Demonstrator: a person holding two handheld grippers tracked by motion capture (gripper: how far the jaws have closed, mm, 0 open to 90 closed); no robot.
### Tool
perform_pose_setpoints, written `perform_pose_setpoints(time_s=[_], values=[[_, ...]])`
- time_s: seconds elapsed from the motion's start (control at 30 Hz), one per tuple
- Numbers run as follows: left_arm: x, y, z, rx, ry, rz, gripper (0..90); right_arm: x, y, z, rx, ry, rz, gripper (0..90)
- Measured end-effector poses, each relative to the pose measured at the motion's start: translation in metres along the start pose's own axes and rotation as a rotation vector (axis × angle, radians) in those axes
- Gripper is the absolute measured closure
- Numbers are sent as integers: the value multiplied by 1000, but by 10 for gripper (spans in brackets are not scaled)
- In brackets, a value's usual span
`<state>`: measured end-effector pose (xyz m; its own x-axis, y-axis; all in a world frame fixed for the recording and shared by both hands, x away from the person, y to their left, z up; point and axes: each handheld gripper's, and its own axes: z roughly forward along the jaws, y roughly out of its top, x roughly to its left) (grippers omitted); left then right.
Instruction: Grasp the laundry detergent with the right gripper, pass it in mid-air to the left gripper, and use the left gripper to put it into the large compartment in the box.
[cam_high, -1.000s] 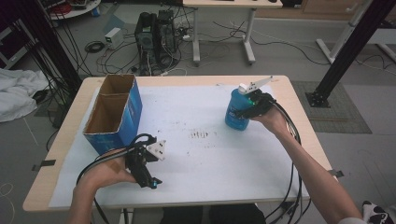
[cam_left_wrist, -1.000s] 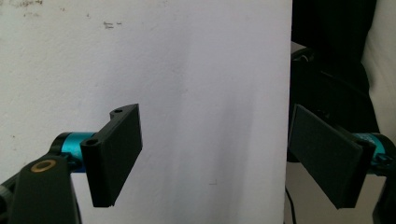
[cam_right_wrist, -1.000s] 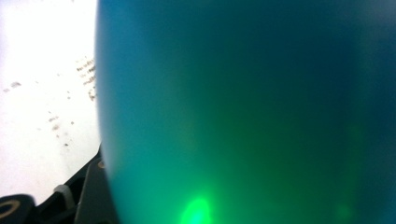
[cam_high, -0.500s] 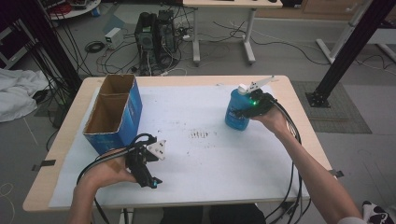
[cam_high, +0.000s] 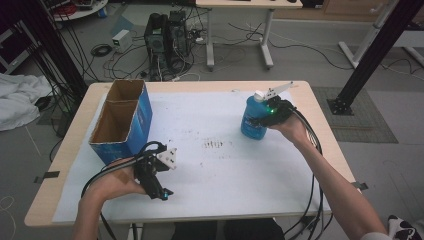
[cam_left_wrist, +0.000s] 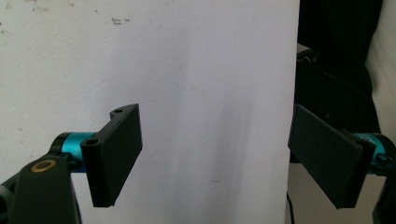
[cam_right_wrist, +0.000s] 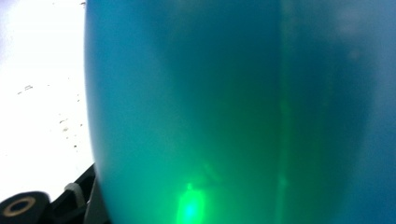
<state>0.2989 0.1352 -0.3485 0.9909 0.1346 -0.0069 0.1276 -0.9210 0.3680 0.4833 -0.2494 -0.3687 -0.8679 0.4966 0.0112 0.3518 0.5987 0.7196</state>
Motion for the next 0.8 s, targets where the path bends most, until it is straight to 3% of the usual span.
perform_pose_setpoints(time_s=[0.07,0.13,0.27,0.33,0.37,0.53,0.57,0.6,0.73,0.8], values=[[2,2,-2,4,2,-5,178,1,1,0,-1,-2,-19,453],[4,4,-7,-4,6,-8,178,3,2,-1,17,-2,2,454],[9,10,-15,-27,5,-8,178,9,5,-2,14,12,-61,454],[12,14,-19,-33,5,-3,178,14,7,-5,15,21,-52,453],[14,16,-21,-32,4,2,178,15,8,-6,-5,30,-71,453],[25,27,-34,-41,1,22,178,29,16,-16,-21,63,-104,451],[27,30,-37,-59,-2,11,178,32,17,-19,-18,73,-94,451],[31,33,-42,-65,-8,17,178,34,18,-21,-27,79,-113,452],[42,46,-54,-79,-11,13,178,46,23,-25,-12,110,-162,452],[49,53,-60,-82,-13,26,178,55,24,-26,9,127,-164,452]])
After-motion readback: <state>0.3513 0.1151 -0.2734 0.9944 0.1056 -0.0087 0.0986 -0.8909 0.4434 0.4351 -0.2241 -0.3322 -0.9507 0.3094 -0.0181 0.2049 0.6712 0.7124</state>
